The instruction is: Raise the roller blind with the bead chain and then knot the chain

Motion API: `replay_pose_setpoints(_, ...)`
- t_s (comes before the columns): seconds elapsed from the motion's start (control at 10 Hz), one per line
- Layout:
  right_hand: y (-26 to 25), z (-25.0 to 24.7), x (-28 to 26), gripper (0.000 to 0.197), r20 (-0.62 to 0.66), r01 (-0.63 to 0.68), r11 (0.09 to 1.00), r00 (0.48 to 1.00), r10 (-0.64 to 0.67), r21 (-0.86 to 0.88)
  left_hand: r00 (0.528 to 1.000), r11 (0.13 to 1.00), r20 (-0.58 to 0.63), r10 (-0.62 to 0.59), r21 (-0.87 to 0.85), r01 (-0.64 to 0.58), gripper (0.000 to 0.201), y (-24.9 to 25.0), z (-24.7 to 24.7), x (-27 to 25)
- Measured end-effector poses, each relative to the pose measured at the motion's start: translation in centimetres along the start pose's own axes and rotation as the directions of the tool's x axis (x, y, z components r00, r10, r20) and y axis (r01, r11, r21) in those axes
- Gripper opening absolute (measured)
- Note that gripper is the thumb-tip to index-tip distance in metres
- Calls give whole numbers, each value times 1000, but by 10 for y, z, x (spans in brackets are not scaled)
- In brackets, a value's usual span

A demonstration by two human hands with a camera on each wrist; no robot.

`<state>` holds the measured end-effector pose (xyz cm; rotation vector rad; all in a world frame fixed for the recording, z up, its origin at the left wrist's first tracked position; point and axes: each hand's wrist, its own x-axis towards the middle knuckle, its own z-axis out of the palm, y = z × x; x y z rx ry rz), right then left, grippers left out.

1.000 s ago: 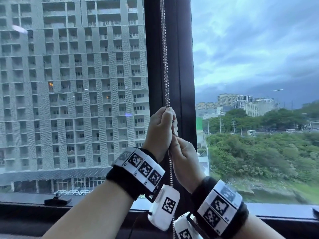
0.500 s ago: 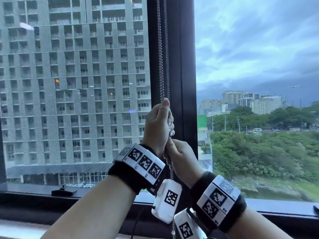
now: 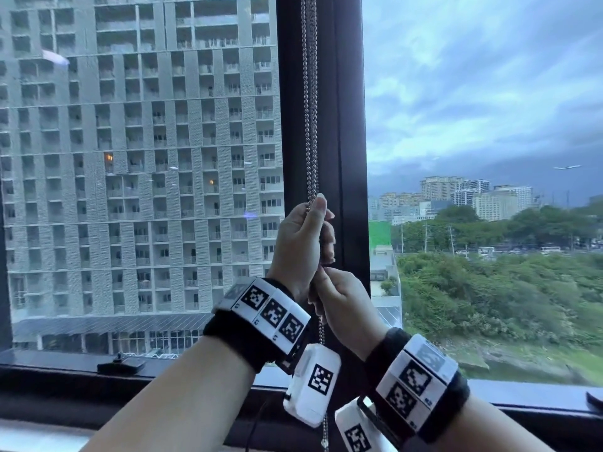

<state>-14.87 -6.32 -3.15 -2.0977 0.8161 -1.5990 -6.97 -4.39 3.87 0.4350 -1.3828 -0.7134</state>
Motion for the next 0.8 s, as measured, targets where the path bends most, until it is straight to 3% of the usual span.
replay_pose_setpoints(0.1, -2, -7, -2, 47, -6, 15, 1000, 1000, -15, 2, 1000, 1000, 0, -17, -24, 17, 18, -2, 0, -3)
replay_pose_setpoints(0.3, -2, -21, -8, 45, 12, -16, 996, 1000, 17, -82, 998, 996, 9, -58, -70, 59, 32, -7, 1, -11)
replay_pose_setpoints(0.4, -1, -29, -14, 47, 34, -2, 990, 999, 7, -144, 996, 993, -3, -94, -73, 94, 28, -16, 2, -17)
replay_pose_setpoints(0.5, -2, -38, -21, 32, 55, 30, 971, 998, -17, -235, 986, 984, 5, -165, -67, 165, 28, -28, 4, -23)
replay_pose_setpoints(0.6, -1, -48, -25, 25, 54, 16, 950, 999, 1, -313, 974, 974, 29, -224, -18, 225, 42, -41, 9, -29)
replay_pose_setpoints(0.8, 11, -74, -29, 27, 39, -49, 948, 997, 65, -315, 938, 950, 153, -312, 68, 305, 24, -62, 31, -37)
